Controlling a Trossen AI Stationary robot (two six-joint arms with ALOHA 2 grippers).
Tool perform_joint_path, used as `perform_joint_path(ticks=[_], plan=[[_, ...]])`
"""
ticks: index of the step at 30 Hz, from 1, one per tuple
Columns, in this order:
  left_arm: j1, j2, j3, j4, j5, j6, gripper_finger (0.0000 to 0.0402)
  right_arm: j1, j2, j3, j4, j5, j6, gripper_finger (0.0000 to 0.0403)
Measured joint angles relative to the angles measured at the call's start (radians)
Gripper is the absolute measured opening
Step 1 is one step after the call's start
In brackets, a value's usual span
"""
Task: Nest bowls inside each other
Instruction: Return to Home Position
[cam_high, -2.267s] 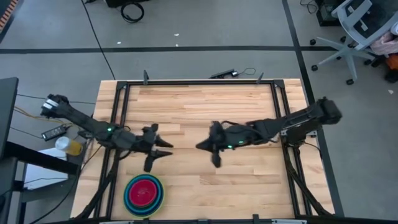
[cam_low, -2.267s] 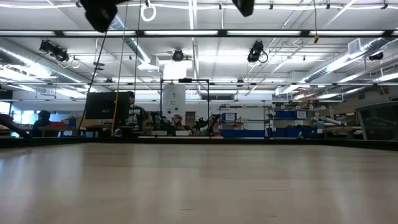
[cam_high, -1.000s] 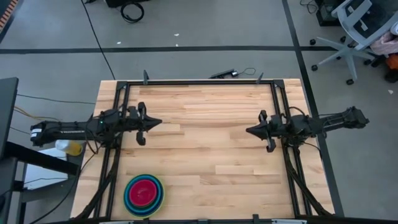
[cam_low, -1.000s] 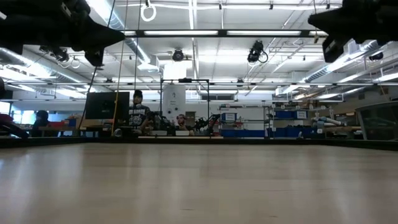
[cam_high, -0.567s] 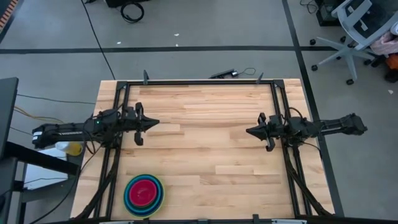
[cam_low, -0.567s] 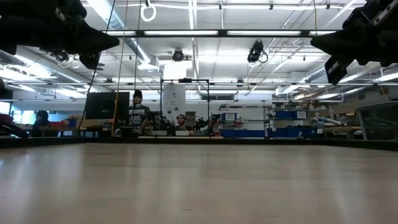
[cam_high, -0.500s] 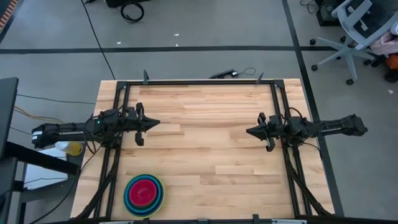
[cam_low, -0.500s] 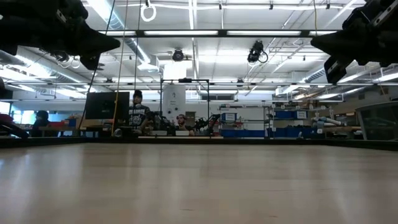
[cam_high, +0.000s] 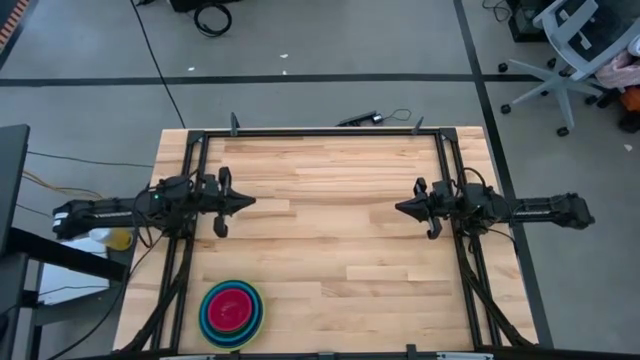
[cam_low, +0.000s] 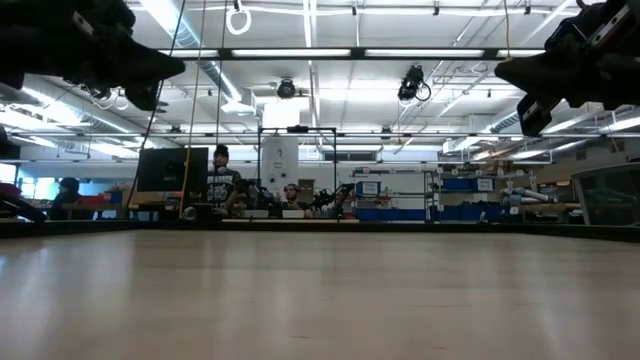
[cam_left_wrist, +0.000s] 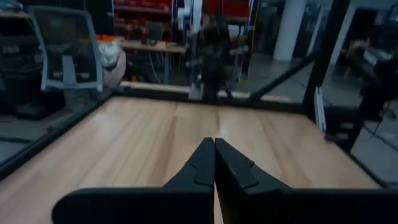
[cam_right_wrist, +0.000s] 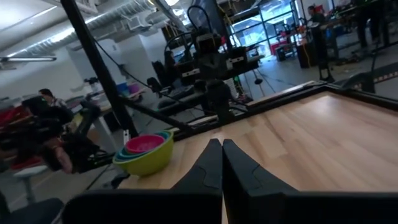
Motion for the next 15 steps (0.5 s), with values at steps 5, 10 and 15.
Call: perform_joint_path(ticks=[5, 10, 15], plan=[[0.0, -0.146, 0.0, -0.173, -0.009, 0.007, 0.0006, -0.005, 0.0, 0.0, 0.0, -0.039, 0.016, 0.0002], [0.0, -0.242, -0.042, -0.191, -0.076, 0.014, 0.0006, -0.005, 0.0, 0.0, -0.005, -0.03, 0.009, 0.0002], [0.0, -0.276, -0.184, 0.002, -0.13, -0.063, 0.0006, -0.01, 0.001, 0.0, -0.013, -0.024, 0.006, 0.0004]])
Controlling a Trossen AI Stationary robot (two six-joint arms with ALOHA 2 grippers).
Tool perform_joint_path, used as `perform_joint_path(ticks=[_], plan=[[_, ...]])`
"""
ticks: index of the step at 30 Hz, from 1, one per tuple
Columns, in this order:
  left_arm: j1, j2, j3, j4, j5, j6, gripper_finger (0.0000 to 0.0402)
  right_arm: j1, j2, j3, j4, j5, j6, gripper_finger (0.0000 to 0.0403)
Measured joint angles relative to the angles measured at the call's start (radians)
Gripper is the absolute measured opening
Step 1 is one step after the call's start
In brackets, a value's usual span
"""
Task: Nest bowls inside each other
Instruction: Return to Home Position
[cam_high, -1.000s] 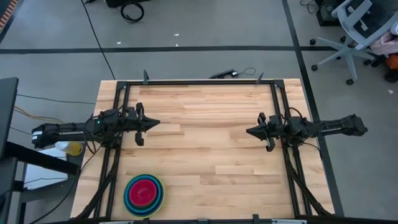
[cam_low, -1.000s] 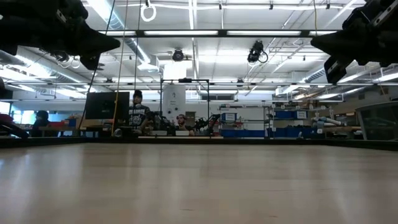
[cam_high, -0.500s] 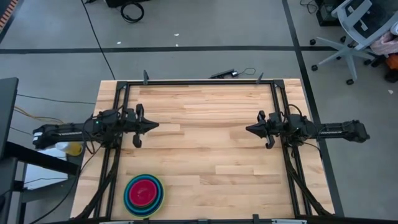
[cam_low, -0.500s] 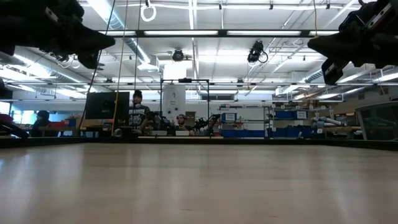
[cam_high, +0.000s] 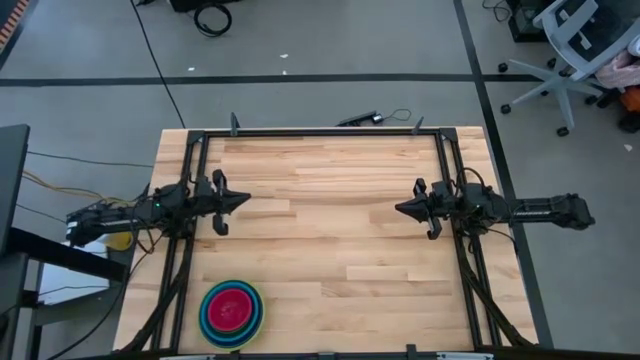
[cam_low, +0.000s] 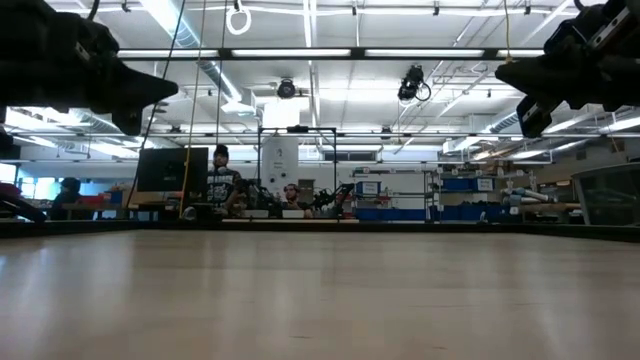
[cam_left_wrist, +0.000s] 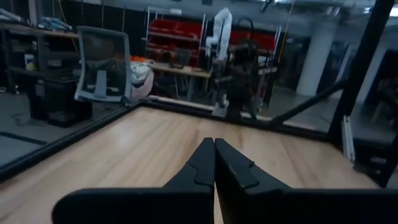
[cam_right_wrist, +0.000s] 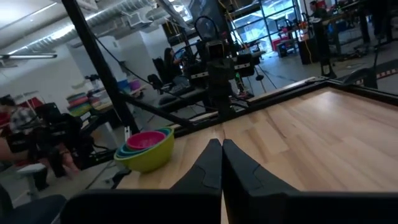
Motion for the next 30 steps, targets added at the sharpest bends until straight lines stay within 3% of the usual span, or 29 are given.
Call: perform_joint_path(ticks=[30], plan=[[-0.002, 0.0, -0.013, -0.008, -0.016, -0.003, 0.0006, -0.017, 0.0, 0.0, -0.009, -0.015, 0.009, 0.0009]])
